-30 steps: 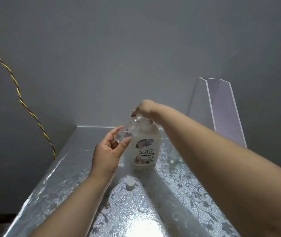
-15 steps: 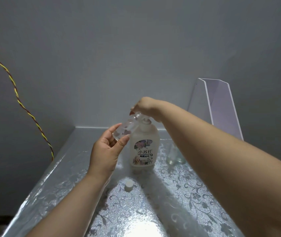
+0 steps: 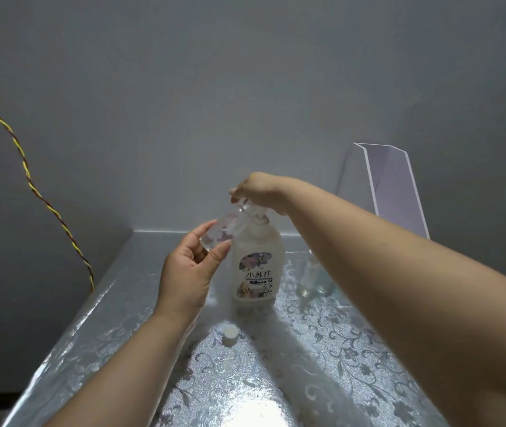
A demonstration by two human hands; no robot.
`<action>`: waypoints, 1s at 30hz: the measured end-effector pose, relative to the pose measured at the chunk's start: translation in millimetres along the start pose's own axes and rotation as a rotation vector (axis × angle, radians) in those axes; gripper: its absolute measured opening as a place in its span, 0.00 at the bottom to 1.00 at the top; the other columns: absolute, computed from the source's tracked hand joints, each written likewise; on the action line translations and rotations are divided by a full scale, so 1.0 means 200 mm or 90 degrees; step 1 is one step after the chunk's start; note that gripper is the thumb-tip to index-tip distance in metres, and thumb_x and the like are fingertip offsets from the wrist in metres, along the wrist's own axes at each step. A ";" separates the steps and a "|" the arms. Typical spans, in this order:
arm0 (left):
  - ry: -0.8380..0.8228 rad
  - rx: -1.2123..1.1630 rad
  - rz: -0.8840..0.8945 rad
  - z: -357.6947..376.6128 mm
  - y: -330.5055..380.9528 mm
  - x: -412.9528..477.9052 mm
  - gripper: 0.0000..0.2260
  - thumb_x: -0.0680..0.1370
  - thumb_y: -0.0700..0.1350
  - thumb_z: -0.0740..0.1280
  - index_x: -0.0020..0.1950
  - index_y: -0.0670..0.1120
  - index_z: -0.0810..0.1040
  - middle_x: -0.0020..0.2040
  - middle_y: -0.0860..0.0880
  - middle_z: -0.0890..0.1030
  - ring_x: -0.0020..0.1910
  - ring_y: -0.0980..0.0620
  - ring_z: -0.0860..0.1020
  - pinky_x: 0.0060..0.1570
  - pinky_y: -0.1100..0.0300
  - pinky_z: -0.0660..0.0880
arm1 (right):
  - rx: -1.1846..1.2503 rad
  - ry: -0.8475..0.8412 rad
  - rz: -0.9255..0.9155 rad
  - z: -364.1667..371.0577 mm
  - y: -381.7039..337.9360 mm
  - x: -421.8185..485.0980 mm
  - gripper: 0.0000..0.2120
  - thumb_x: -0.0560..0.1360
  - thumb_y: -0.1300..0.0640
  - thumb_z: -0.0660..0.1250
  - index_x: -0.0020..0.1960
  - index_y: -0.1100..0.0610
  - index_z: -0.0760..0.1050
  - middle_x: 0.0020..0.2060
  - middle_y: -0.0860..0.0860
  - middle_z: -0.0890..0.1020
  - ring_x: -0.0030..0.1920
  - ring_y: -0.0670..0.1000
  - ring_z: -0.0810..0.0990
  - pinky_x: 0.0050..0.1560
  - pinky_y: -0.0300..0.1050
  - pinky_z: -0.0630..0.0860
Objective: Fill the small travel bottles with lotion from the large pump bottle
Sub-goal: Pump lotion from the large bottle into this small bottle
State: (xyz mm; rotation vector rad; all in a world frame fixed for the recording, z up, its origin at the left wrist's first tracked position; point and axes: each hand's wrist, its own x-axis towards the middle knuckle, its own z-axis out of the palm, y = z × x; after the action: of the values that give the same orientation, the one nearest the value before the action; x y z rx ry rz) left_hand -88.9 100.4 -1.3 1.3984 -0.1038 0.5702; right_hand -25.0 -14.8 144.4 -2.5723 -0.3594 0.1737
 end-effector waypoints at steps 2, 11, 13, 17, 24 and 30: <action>0.006 0.005 -0.005 0.00 -0.02 -0.01 0.18 0.67 0.50 0.74 0.56 0.59 0.80 0.33 0.53 0.62 0.37 0.50 0.63 0.52 0.56 0.71 | -0.004 0.005 0.011 0.01 0.00 0.01 0.17 0.81 0.59 0.58 0.66 0.65 0.73 0.66 0.61 0.74 0.67 0.59 0.72 0.64 0.46 0.70; 0.016 0.008 -0.020 0.00 -0.06 -0.04 0.17 0.67 0.50 0.74 0.55 0.60 0.79 0.30 0.58 0.63 0.36 0.53 0.65 0.52 0.58 0.71 | -0.003 0.015 0.028 0.07 0.03 0.02 0.18 0.81 0.60 0.57 0.68 0.65 0.71 0.66 0.61 0.74 0.68 0.59 0.71 0.65 0.48 0.69; 0.013 0.005 -0.012 0.00 -0.04 -0.03 0.17 0.67 0.50 0.73 0.55 0.59 0.79 0.30 0.58 0.62 0.36 0.53 0.64 0.52 0.59 0.71 | 0.001 0.015 0.012 0.05 0.03 0.01 0.18 0.81 0.59 0.57 0.67 0.68 0.71 0.66 0.63 0.73 0.67 0.61 0.71 0.65 0.49 0.69; 0.009 0.007 0.001 -0.01 -0.01 -0.01 0.18 0.67 0.50 0.74 0.56 0.59 0.79 0.30 0.58 0.61 0.36 0.52 0.63 0.52 0.59 0.70 | 0.014 0.007 -0.005 0.01 0.01 0.00 0.20 0.82 0.55 0.56 0.67 0.67 0.71 0.66 0.62 0.73 0.67 0.60 0.71 0.67 0.48 0.67; 0.006 0.008 -0.019 -0.01 -0.07 -0.02 0.18 0.67 0.49 0.74 0.56 0.59 0.80 0.32 0.55 0.62 0.36 0.52 0.64 0.51 0.58 0.71 | 0.041 0.004 0.015 0.07 0.05 0.04 0.19 0.82 0.58 0.57 0.68 0.68 0.69 0.67 0.61 0.72 0.68 0.59 0.71 0.68 0.49 0.66; 0.009 -0.006 -0.022 -0.01 -0.07 -0.03 0.18 0.67 0.50 0.75 0.56 0.59 0.80 0.33 0.53 0.63 0.38 0.50 0.66 0.53 0.56 0.71 | 0.052 0.005 0.017 0.07 0.04 0.03 0.20 0.82 0.55 0.56 0.69 0.67 0.69 0.67 0.61 0.72 0.67 0.58 0.71 0.67 0.47 0.66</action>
State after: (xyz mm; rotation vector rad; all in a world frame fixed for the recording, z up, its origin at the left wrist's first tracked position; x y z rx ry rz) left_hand -88.6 98.8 -16.1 1.3840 -0.0704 0.5502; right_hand -20.0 -13.0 127.0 -2.4979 -0.3080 0.1845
